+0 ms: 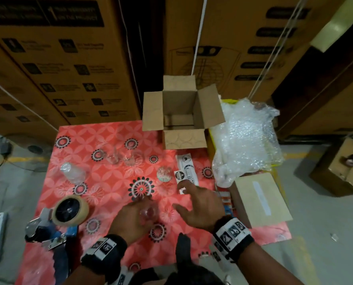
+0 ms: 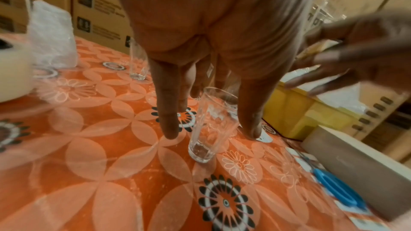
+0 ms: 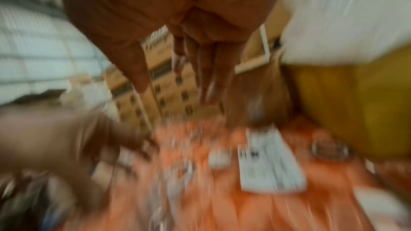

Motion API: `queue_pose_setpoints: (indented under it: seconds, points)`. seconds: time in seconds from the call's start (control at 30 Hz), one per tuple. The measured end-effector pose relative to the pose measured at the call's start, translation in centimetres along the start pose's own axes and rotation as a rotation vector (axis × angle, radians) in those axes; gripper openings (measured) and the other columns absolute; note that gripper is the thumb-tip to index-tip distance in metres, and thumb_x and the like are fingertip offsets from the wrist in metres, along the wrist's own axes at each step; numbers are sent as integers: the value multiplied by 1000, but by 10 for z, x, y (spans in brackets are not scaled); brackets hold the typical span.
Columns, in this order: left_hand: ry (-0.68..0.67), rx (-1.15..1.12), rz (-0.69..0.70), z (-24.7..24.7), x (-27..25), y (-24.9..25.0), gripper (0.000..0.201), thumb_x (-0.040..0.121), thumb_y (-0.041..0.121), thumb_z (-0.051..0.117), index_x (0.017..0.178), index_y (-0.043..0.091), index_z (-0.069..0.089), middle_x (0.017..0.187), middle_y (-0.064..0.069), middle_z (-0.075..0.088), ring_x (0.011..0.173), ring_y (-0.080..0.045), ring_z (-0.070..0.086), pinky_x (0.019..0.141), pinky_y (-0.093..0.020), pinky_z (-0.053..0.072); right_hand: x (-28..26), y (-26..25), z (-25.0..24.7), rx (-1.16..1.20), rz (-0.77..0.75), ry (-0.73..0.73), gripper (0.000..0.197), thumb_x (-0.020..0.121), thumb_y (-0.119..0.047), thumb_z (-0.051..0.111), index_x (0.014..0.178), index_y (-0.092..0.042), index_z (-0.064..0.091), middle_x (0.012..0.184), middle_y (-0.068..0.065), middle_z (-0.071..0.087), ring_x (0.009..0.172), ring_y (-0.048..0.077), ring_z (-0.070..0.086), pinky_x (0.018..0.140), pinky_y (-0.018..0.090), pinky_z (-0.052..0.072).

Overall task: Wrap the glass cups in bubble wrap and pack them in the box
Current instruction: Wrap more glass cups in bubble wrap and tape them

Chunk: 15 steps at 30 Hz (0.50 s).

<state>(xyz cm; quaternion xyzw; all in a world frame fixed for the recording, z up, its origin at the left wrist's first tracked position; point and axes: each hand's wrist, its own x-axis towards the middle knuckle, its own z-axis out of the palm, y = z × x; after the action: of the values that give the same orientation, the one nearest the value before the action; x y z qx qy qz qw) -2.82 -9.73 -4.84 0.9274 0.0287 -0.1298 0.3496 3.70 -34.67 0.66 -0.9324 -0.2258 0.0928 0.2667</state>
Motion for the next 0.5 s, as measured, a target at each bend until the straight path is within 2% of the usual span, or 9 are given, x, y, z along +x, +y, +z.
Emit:
queue_pose_setpoints:
  seconds: [0.03, 0.1, 0.2, 0.27, 0.3, 0.37, 0.43, 0.5]
  points:
    - [-13, 63, -5, 2, 1, 1, 67, 78, 37, 84, 133, 58, 52, 141, 10, 67, 118, -15, 70, 94, -25, 57, 2, 6, -22, 36, 42, 113, 38, 86, -61, 65, 115, -37, 56, 90, -6, 77, 73, 11, 74, 62, 33, 59]
    - [-39, 154, -51, 4, 2, 5, 81, 79, 51, 79, 151, 50, 43, 161, 11, 49, 128, -14, 65, 95, -30, 58, 11, 21, -71, 217, 119, 287, 23, 85, -52, 68, 92, -31, 66, 82, -14, 76, 72, 2, 75, 64, 33, 61]
    - [-23, 245, -78, 8, 2, 10, 103, 79, 64, 72, 166, 45, 21, 174, 15, 20, 135, -12, 60, 91, -31, 58, 35, 48, -151, 354, 231, 415, 14, 91, -30, 73, 78, -26, 72, 71, -7, 76, 62, 10, 75, 62, 38, 60]
    - [12, 268, -71, 11, 2, 14, 104, 80, 69, 66, 167, 44, 13, 177, 15, 7, 142, -10, 53, 88, -30, 59, 55, 69, -200, 306, 271, 499, 14, 93, -24, 70, 81, -22, 76, 70, -5, 76, 56, 13, 74, 64, 40, 63]
    - [24, 271, -71, 12, 3, 16, 104, 81, 70, 64, 167, 44, 12, 177, 16, 4, 144, -10, 51, 85, -29, 59, 66, 81, -222, 253, 277, 540, 14, 93, -25, 69, 83, -22, 78, 72, -5, 77, 59, 14, 74, 68, 41, 64]
    - [32, 272, -65, 15, 3, 19, 104, 81, 71, 63, 167, 45, 11, 177, 16, -1, 148, -10, 47, 89, -29, 60, 96, 105, -258, 110, 286, 571, 19, 87, -34, 65, 87, -22, 81, 80, -2, 79, 74, 19, 76, 77, 40, 63]
    - [38, 273, -72, 18, 4, 20, 107, 81, 72, 64, 168, 44, 7, 176, 16, -7, 152, -11, 41, 95, -30, 58, 133, 130, -286, -23, 322, 515, 23, 89, -35, 65, 97, -21, 82, 98, 9, 79, 95, 31, 74, 87, 41, 60]
    - [35, 301, -86, 24, 4, 16, 116, 78, 75, 66, 169, 42, 2, 175, 16, -13, 159, -13, 27, 99, -32, 58, 175, 158, -303, -129, 362, 372, 24, 100, -28, 63, 109, -15, 80, 115, 18, 76, 110, 39, 69, 96, 44, 57]
